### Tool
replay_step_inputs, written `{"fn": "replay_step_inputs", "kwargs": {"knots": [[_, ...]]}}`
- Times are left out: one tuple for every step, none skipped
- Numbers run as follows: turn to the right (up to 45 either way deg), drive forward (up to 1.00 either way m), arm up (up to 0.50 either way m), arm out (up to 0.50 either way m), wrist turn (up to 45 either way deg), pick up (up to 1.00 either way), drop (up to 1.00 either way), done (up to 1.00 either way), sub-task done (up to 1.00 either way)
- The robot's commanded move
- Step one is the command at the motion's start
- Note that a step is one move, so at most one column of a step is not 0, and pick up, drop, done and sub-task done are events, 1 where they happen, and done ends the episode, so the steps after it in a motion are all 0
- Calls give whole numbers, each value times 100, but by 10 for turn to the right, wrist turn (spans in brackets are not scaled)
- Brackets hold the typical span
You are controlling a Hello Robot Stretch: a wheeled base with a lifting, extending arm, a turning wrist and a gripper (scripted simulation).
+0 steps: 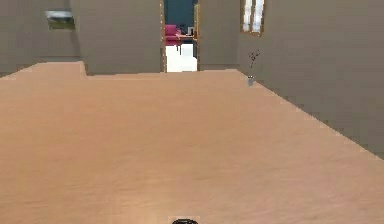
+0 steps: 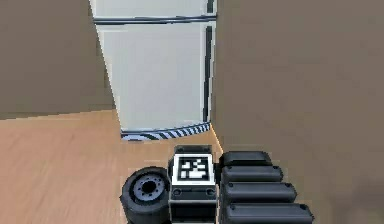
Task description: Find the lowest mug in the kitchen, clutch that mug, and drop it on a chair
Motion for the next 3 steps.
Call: {"fn": "replay_step_inputs", "kwargs": {"knots": [[0, 100, 0, 0, 0, 0, 0, 0, 0], [0, 100, 0, 0, 0, 0, 0, 0, 0], [0, 100, 0, 0, 0, 0, 0, 0, 0]]}}
